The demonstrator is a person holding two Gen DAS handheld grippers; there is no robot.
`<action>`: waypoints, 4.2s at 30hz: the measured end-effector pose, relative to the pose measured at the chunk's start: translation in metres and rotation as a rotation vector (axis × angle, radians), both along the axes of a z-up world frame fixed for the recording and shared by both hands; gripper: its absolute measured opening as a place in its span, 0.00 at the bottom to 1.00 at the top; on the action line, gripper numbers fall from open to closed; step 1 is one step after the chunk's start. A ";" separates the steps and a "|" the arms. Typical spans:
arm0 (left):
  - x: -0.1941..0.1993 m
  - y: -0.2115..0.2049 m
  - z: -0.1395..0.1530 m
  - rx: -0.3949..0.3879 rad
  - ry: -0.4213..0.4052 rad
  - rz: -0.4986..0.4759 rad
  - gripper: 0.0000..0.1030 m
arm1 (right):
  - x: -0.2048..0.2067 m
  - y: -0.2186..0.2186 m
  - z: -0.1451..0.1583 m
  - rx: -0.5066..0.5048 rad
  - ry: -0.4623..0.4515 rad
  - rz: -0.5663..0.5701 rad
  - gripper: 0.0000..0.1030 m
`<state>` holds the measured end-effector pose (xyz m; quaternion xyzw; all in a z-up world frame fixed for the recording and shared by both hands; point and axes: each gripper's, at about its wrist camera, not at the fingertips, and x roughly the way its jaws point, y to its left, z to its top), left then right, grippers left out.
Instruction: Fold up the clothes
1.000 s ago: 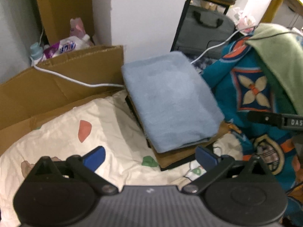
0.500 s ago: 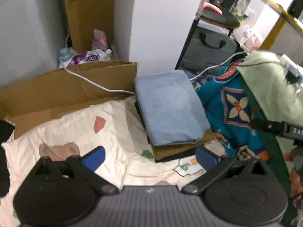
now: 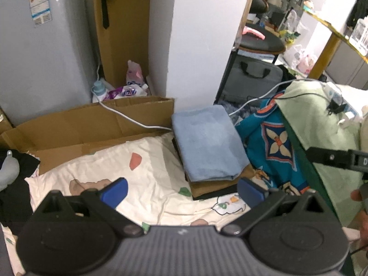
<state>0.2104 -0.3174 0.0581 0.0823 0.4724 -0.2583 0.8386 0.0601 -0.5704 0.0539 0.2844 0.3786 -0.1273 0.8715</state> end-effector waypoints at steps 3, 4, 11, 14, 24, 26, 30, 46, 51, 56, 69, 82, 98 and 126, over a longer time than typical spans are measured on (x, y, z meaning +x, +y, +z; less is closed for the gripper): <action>-0.012 0.006 0.011 -0.008 -0.022 -0.011 1.00 | -0.008 0.010 0.013 -0.011 0.005 -0.008 1.00; -0.015 0.009 0.016 -0.008 -0.038 -0.008 1.00 | -0.010 0.015 0.017 -0.017 0.005 -0.006 1.00; -0.040 0.049 0.035 -0.042 -0.077 0.050 1.00 | -0.022 0.062 0.055 -0.040 -0.019 0.042 1.00; -0.048 0.071 0.045 -0.073 -0.081 0.103 1.00 | -0.028 0.082 0.075 -0.051 -0.052 0.053 1.00; -0.071 0.121 0.058 -0.037 -0.124 0.149 1.00 | -0.047 0.128 0.103 -0.083 -0.120 0.104 1.00; -0.074 0.135 0.058 -0.031 -0.130 0.168 1.00 | -0.051 0.132 0.097 -0.098 -0.112 0.107 1.00; -0.078 0.159 0.053 -0.015 -0.138 0.203 1.00 | -0.056 0.140 0.080 -0.119 -0.096 0.125 1.00; -0.118 0.226 -0.013 -0.041 -0.143 0.365 0.99 | -0.076 0.158 0.005 -0.211 -0.051 0.194 1.00; -0.125 0.235 -0.022 -0.036 -0.132 0.431 0.99 | -0.077 0.168 -0.008 -0.229 -0.030 0.238 1.00; -0.132 0.241 -0.019 -0.036 -0.143 0.450 0.99 | -0.076 0.173 -0.028 -0.210 -0.023 0.255 1.00; -0.140 0.247 -0.064 -0.028 -0.104 0.494 0.99 | -0.070 0.179 -0.057 -0.217 0.024 0.288 1.00; -0.151 0.257 -0.080 -0.031 -0.128 0.540 0.99 | -0.059 0.208 -0.066 -0.267 0.054 0.364 1.00; -0.137 0.243 -0.093 0.023 -0.072 0.566 0.99 | -0.045 0.209 -0.082 -0.279 0.168 0.398 1.00; -0.131 0.234 -0.097 0.083 -0.051 0.517 0.99 | -0.045 0.203 -0.083 -0.265 0.167 0.377 1.00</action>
